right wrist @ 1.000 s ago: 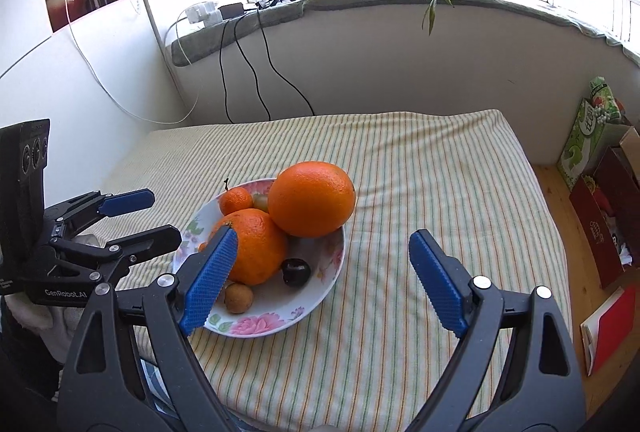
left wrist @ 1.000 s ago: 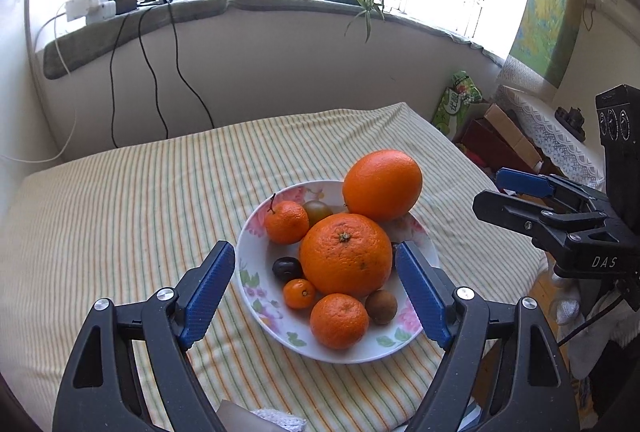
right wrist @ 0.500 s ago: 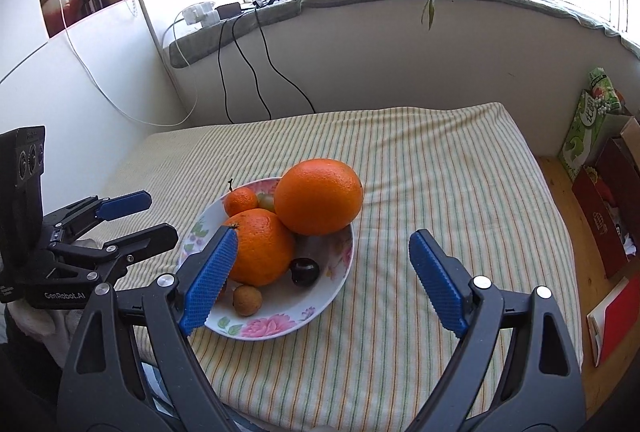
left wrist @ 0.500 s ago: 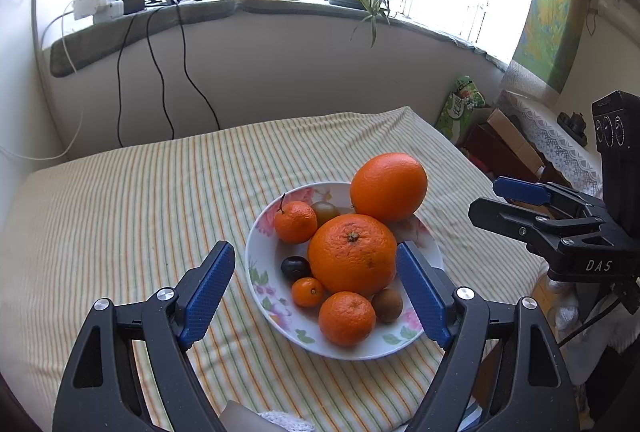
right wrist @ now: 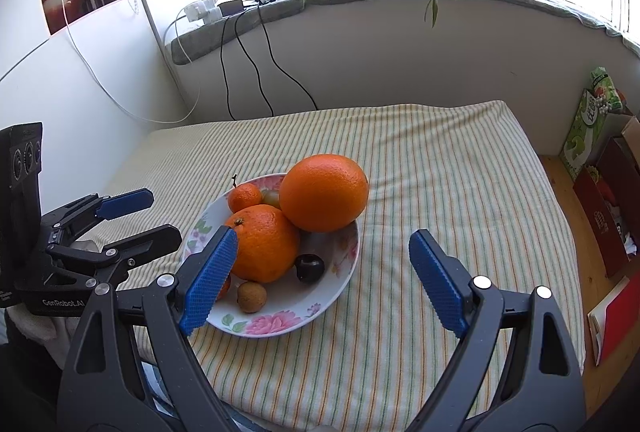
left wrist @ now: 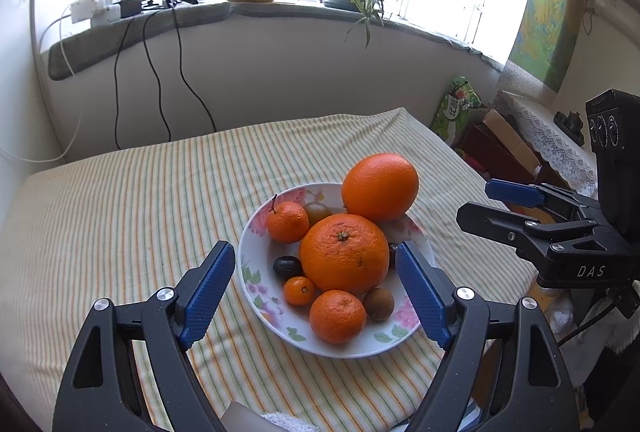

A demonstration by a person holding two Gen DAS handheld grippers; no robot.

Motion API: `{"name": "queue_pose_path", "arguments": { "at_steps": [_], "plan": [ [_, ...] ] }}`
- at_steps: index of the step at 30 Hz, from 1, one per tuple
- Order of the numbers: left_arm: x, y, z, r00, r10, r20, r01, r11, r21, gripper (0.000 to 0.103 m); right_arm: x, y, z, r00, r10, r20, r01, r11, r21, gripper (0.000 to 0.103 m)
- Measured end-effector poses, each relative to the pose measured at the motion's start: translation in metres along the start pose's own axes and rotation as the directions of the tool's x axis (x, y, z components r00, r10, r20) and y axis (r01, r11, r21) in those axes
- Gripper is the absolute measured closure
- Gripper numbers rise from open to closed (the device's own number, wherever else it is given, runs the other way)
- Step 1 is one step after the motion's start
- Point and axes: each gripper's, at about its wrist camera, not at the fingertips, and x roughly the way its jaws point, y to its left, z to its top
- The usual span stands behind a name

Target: Organize fruits

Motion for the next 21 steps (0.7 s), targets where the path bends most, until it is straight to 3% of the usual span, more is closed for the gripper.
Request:
{"name": "queue_pose_path", "arguments": {
  "at_steps": [21],
  "plan": [
    [-0.004,-0.0017,-0.0008,1.0,-0.004,0.01,0.004,1.0,-0.003,0.02,0.0029,0.0035,-0.0033,1.0,0.01,-0.018,-0.01,1.0,0.011,0.013]
  ]
}}
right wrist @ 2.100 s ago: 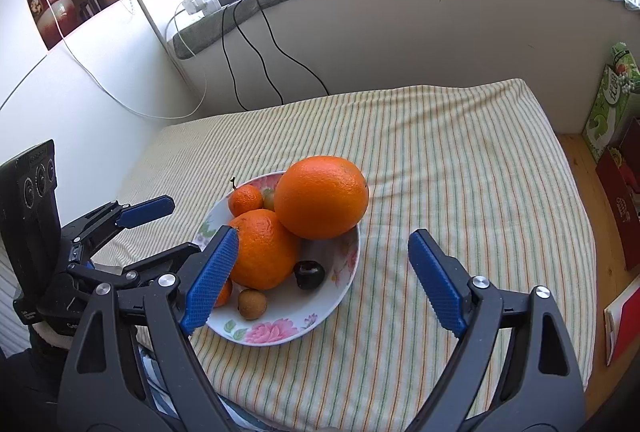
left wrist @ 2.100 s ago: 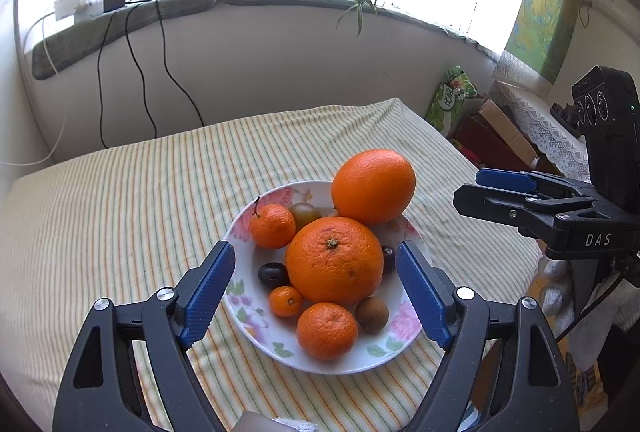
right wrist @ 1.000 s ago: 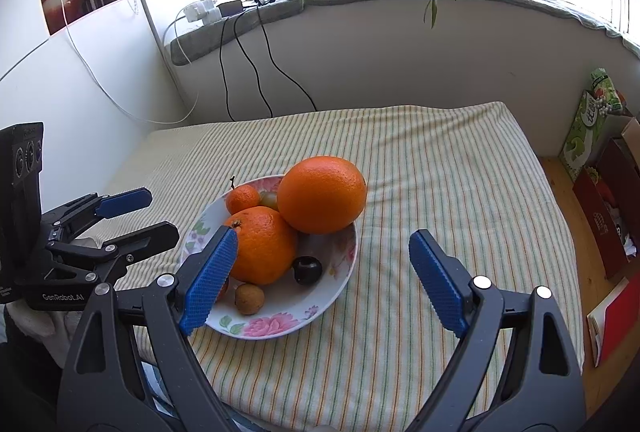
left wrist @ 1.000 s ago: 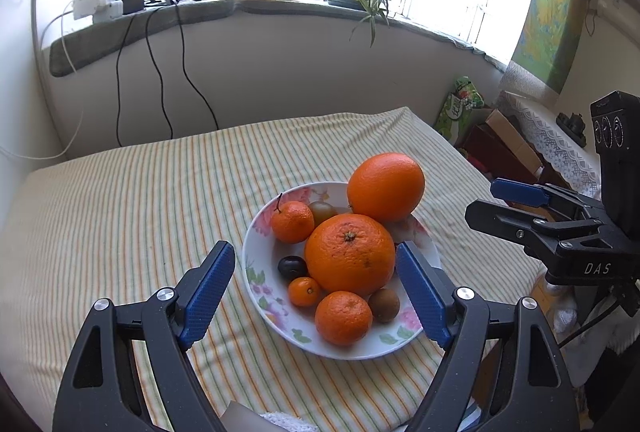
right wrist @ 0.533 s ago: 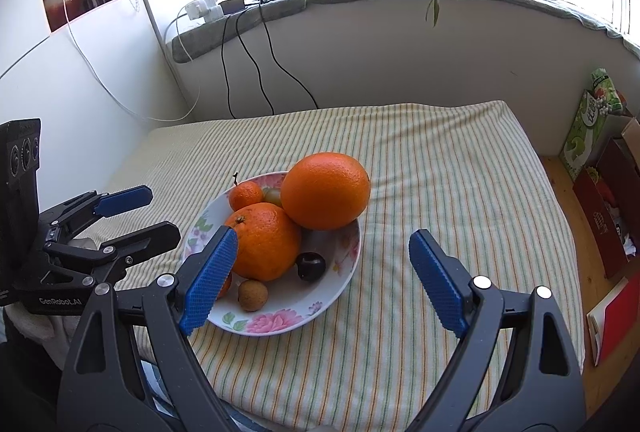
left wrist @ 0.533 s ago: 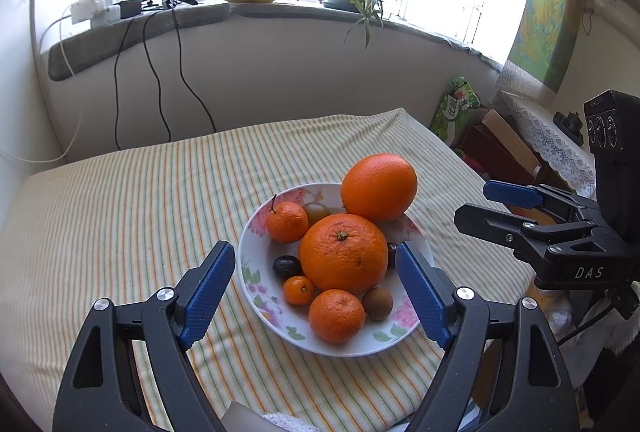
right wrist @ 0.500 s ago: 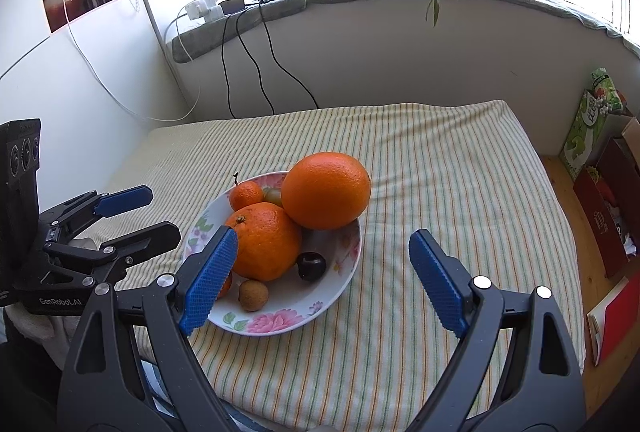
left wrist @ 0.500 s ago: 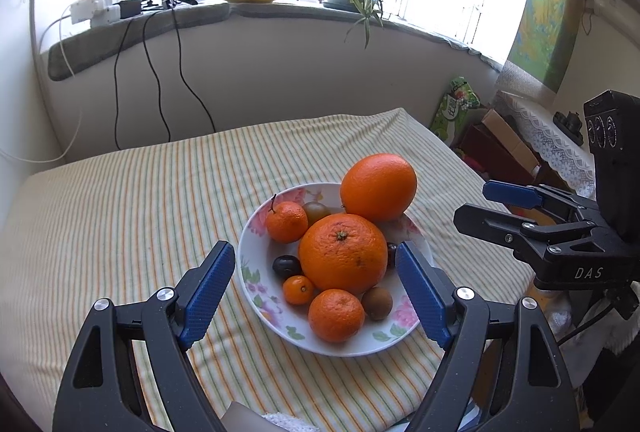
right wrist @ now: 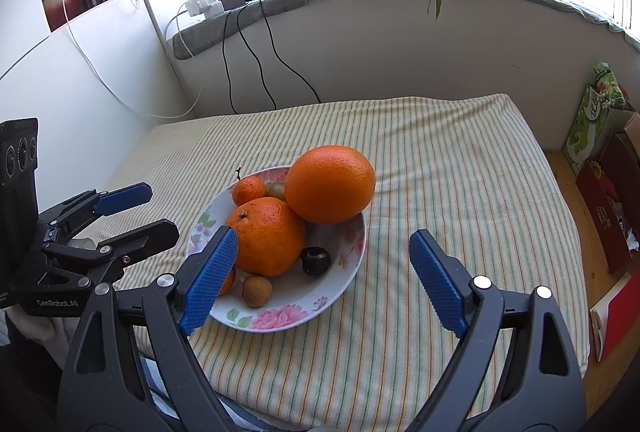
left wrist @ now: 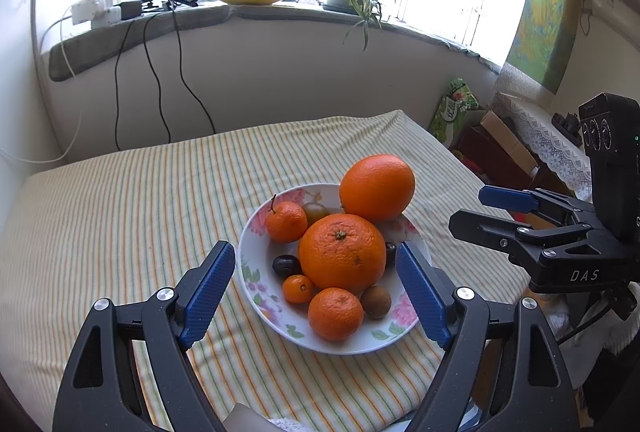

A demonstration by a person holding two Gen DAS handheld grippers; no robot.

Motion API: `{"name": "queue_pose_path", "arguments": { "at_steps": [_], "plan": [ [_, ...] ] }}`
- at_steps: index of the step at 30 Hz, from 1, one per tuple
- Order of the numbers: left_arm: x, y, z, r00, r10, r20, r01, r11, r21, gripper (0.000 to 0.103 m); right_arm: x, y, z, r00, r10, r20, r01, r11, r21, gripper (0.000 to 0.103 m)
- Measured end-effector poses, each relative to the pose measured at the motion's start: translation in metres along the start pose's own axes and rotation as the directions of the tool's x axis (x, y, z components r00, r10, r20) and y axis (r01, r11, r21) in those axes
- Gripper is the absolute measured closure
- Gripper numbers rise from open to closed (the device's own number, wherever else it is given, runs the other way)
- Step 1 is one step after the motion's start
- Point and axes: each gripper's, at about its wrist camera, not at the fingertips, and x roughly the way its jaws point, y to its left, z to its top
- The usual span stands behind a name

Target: Organize fruits

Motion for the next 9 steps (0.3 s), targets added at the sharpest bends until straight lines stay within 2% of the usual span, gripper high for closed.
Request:
{"name": "queue_pose_path", "arguments": {
  "at_steps": [9],
  "plan": [
    [-0.0071,-0.0014,-0.0016,1.0,-0.002,0.027,0.002,1.0,0.002,0.02,-0.0026,0.0015,-0.0006,1.0,0.001,0.002,-0.001,1.0,0.0,0.013]
  ]
}}
